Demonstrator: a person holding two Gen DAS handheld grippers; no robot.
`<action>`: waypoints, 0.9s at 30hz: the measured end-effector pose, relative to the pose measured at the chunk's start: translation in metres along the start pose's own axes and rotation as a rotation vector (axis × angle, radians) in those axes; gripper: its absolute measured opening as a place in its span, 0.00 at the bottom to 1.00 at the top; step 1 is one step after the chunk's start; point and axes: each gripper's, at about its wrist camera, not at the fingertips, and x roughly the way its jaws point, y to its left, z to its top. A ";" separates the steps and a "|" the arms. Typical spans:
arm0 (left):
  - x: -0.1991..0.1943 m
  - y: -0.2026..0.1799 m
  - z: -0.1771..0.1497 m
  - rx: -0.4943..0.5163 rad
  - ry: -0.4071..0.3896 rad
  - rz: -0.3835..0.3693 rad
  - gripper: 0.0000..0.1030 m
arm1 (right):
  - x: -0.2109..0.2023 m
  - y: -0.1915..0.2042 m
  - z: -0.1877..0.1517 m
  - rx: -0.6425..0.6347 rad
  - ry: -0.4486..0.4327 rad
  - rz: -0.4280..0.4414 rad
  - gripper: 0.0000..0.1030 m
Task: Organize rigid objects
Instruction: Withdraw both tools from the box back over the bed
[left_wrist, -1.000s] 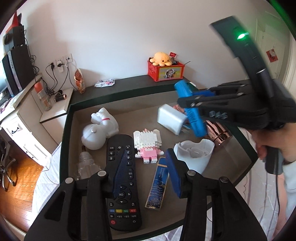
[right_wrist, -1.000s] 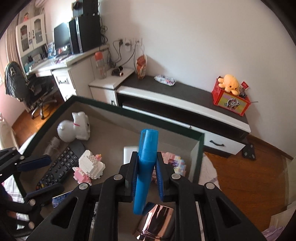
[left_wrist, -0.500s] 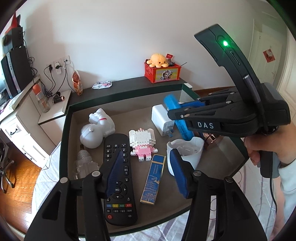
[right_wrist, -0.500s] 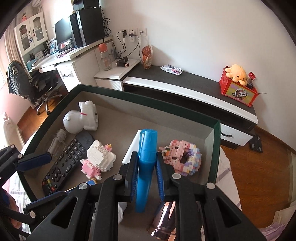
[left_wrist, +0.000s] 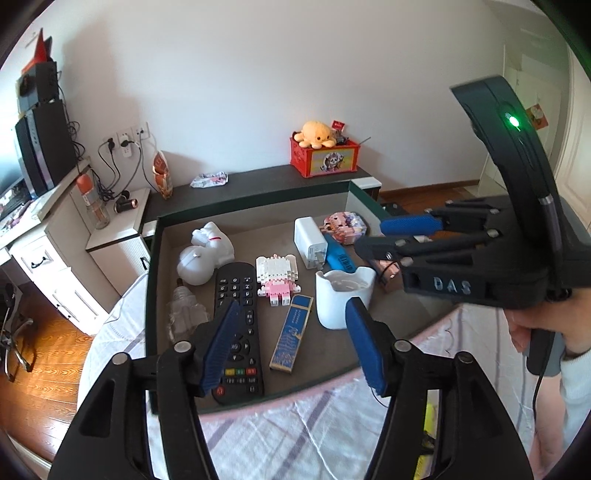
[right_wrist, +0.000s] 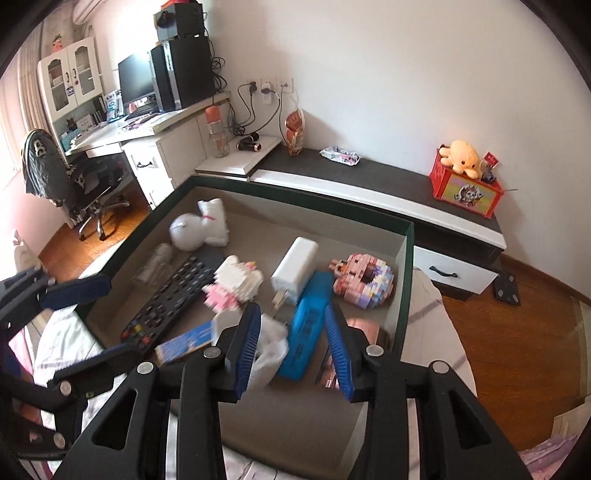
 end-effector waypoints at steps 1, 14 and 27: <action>-0.007 -0.002 -0.002 0.001 -0.007 0.003 0.63 | -0.006 0.004 -0.004 -0.003 -0.008 -0.003 0.38; -0.088 -0.027 -0.045 0.002 -0.050 0.045 0.73 | -0.091 0.055 -0.066 -0.021 -0.085 -0.006 0.54; -0.170 -0.062 -0.108 0.033 -0.116 0.069 0.77 | -0.162 0.096 -0.143 0.027 -0.161 -0.020 0.55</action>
